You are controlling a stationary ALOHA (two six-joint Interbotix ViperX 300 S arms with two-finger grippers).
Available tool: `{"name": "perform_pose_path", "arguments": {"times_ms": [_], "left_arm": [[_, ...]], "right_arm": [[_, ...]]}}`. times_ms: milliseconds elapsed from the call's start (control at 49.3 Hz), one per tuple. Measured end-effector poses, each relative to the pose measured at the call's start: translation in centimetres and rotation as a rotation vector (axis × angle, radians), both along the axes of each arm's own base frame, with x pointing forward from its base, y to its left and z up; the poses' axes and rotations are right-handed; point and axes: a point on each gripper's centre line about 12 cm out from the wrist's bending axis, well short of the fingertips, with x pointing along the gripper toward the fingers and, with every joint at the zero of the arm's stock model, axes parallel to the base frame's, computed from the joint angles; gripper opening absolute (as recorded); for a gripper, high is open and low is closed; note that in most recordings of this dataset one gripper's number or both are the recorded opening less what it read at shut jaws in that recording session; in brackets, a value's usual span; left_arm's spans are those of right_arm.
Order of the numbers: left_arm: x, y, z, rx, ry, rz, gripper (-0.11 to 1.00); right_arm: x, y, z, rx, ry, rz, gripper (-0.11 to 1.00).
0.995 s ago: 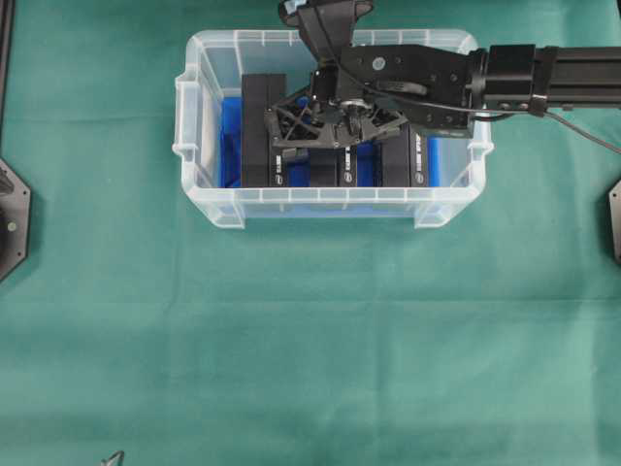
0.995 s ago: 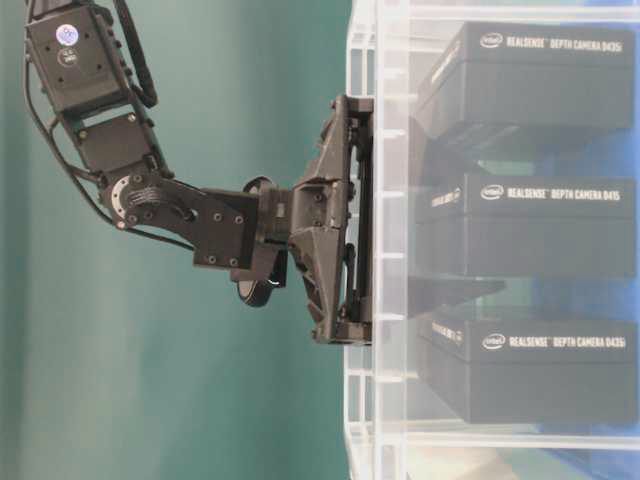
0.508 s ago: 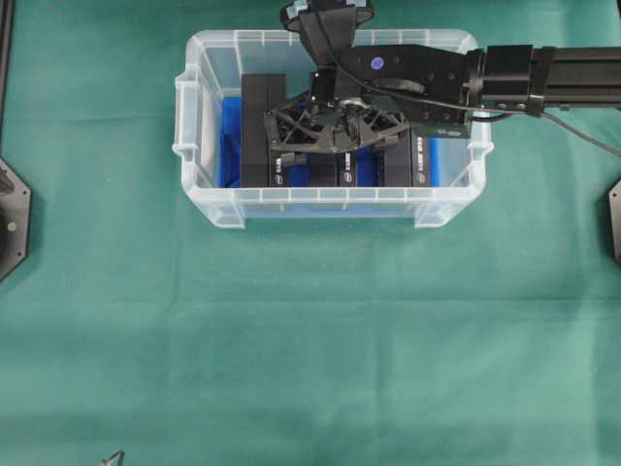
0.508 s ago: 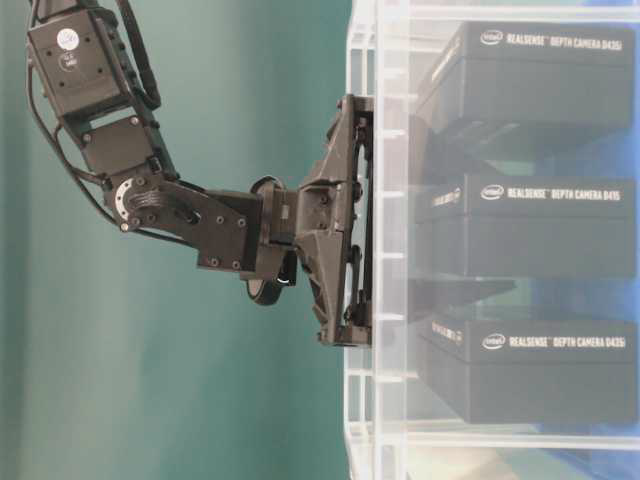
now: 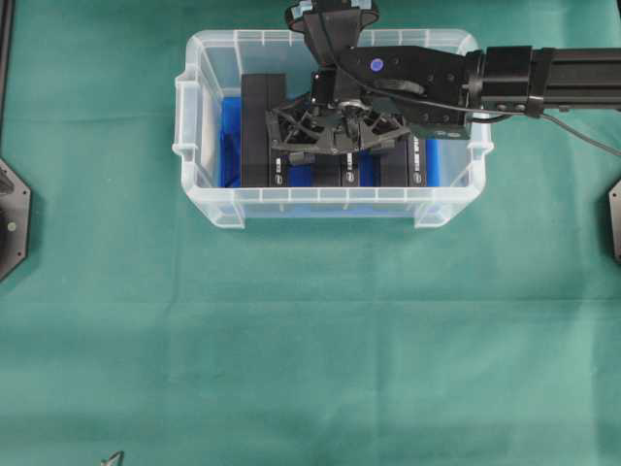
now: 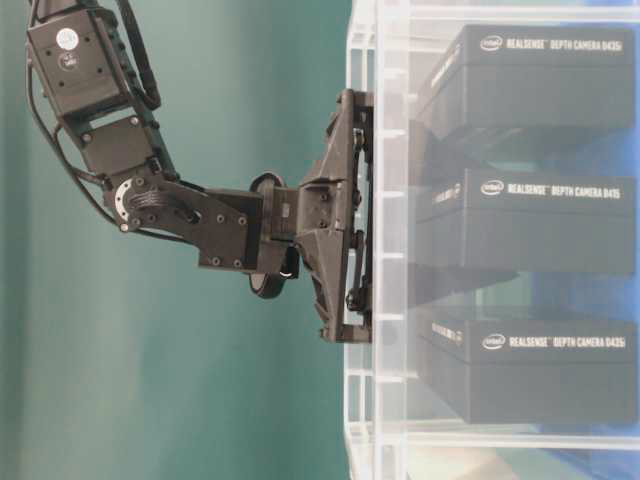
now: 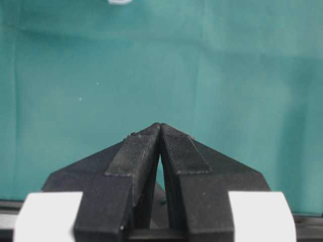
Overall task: Take the box out of the case with the right arm.
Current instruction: 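Lift the middle black box straight up out of the case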
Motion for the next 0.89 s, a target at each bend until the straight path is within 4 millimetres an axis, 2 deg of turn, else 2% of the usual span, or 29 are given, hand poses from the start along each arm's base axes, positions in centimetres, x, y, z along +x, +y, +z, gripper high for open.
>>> {"name": "perform_pose_path", "arguments": {"times_ms": [183,325,447,629,893], "left_arm": [[0.0,0.0,0.0,0.002,0.001,0.001,0.02],[0.0,0.0,0.0,0.0,0.002,0.002,0.02],[0.0,0.0,0.0,0.002,0.001,0.002,0.02],[0.0,0.0,0.0,0.002,0.001,0.001,0.02],[0.0,0.0,0.0,0.0,0.002,0.0,0.02]], "right_arm": [[0.3,0.0,0.7,-0.006,-0.01,0.002,0.67],[0.4,-0.2,2.2,-0.024,0.007,0.004,0.67],[0.2,-0.2,4.8,-0.051,0.021,0.007,0.67],[-0.1,-0.2,9.9,-0.115,0.022,0.006,0.67],[-0.5,-0.1,15.5,-0.205,0.023,-0.007,0.67]]}}
